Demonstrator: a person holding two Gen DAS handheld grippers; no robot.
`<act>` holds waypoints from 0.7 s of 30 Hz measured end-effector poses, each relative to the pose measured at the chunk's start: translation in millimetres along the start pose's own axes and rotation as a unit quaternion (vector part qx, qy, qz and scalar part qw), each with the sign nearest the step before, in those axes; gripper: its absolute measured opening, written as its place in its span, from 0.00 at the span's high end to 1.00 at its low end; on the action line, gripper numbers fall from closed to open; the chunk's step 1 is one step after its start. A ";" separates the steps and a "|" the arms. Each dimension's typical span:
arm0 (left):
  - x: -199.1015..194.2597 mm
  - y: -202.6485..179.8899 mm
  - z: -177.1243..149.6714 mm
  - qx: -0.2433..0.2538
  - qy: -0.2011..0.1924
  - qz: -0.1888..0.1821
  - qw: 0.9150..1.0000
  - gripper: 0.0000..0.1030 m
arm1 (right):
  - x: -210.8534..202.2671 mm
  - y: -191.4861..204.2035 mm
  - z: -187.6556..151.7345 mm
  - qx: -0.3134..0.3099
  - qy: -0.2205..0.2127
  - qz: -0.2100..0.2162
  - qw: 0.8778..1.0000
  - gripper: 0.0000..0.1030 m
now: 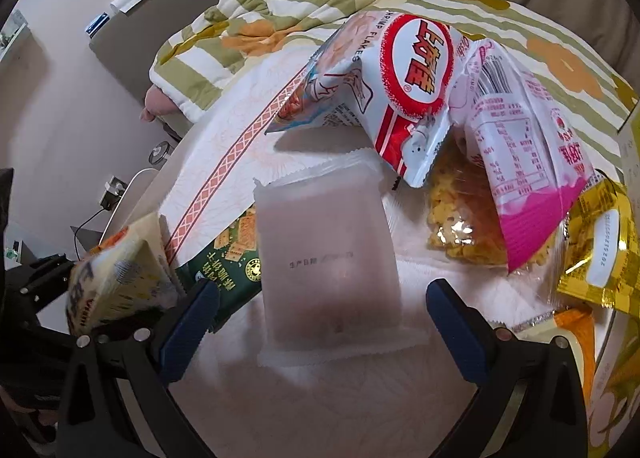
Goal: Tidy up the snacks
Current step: 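Grasp the yellow cheese snack bag with the left tool while the right tool grasps the translucent pouch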
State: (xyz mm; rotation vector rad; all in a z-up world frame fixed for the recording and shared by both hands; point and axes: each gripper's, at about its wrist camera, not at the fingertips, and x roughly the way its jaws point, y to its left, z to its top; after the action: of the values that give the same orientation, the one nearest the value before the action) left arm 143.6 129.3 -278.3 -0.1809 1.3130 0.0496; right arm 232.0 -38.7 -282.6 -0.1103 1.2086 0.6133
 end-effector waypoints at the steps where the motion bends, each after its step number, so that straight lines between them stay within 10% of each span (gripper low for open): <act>1: -2.4 -0.3 1.0 0.000 -0.002 0.002 1.000 0.34 | 1.4 -0.1 1.0 -0.003 0.000 -0.001 1.000 0.00; 11: -16.6 2.6 5.2 -0.011 -0.012 0.007 1.000 0.34 | 21.2 6.4 11.2 -0.029 0.008 -0.014 0.999 0.09; 17: -25.5 1.7 4.7 -0.014 -0.021 -0.002 1.000 0.34 | 22.0 13.5 11.8 -0.057 -0.006 -0.030 0.998 0.42; 21: -34.4 -1.2 5.9 -0.007 -0.030 -0.007 1.000 0.34 | 16.1 16.3 10.8 -0.059 -0.012 -0.033 0.998 0.43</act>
State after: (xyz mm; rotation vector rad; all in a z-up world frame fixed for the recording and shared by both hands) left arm 140.6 131.4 -243.5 -0.2004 1.2524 0.0519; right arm 236.4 -14.7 -289.2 -0.2400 1.1412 0.6264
